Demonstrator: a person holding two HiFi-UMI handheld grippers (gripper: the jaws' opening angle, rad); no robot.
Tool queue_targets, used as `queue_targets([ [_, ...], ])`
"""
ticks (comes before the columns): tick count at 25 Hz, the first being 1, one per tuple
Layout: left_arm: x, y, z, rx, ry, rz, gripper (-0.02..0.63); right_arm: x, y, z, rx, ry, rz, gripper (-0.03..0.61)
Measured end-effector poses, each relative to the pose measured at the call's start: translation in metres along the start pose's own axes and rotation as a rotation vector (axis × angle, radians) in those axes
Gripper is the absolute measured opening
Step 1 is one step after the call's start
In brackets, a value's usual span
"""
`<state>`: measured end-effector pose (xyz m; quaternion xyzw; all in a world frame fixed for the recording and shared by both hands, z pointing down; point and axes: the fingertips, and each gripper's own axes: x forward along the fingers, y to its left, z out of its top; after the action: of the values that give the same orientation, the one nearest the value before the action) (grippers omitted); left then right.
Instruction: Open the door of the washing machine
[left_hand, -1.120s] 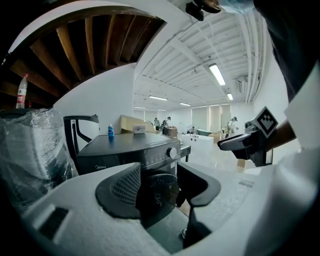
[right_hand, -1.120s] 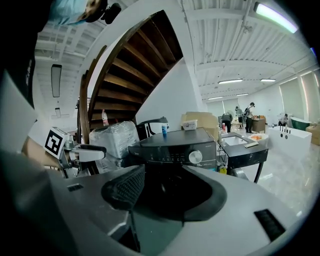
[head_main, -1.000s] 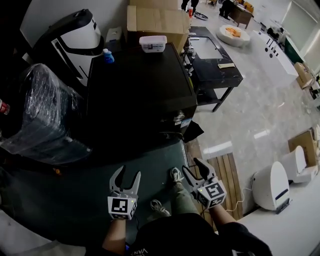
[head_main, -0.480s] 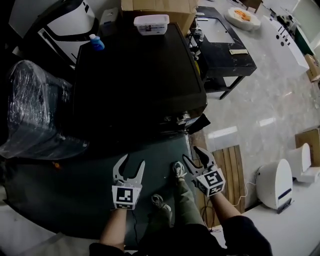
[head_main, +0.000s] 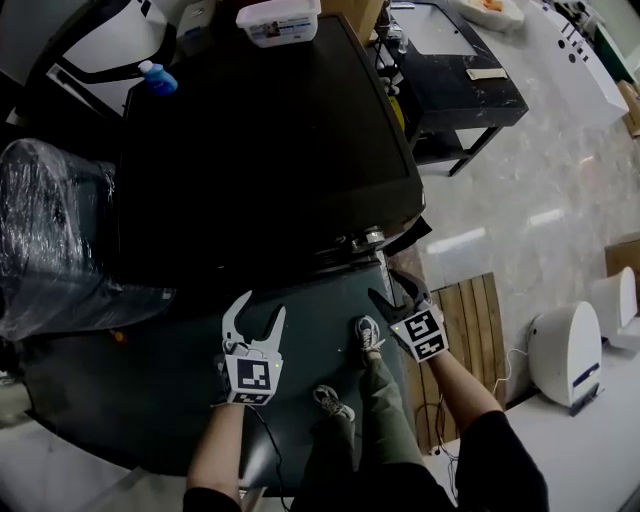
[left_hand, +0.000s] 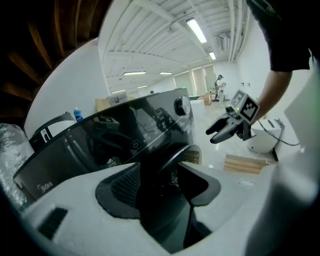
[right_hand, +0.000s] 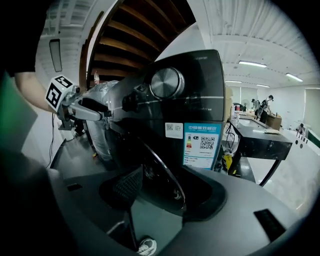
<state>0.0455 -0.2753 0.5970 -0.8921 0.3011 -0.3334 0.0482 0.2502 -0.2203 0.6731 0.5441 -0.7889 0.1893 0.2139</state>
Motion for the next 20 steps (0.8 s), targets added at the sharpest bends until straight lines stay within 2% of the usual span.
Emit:
queue_targets([
  [3, 0.013, -0.004, -0.006, 0.082, 0.034, -0.021, 0.233, 0.018, -0.010, -0.013, -0.057, 0.035, 0.019, 0.256],
  [7, 0.028, -0.012, -0.014, 0.164, 0.079, -0.076, 0.256, 0.040, -0.012, -0.029, -0.201, 0.088, 0.079, 0.275],
  [12, 0.043, -0.011, -0.021, 0.269, 0.130, -0.093, 0.259, 0.061, -0.011, -0.038, -0.369, 0.118, 0.139, 0.276],
  [15, 0.049, -0.013, -0.024, 0.317, 0.152, -0.102, 0.259, 0.069, -0.009, -0.041, -0.387, 0.118, 0.160, 0.260],
  [20, 0.058, -0.017, -0.029, 0.342, 0.176, -0.115, 0.259, 0.077, -0.008, -0.045, -0.414, 0.115, 0.181, 0.250],
])
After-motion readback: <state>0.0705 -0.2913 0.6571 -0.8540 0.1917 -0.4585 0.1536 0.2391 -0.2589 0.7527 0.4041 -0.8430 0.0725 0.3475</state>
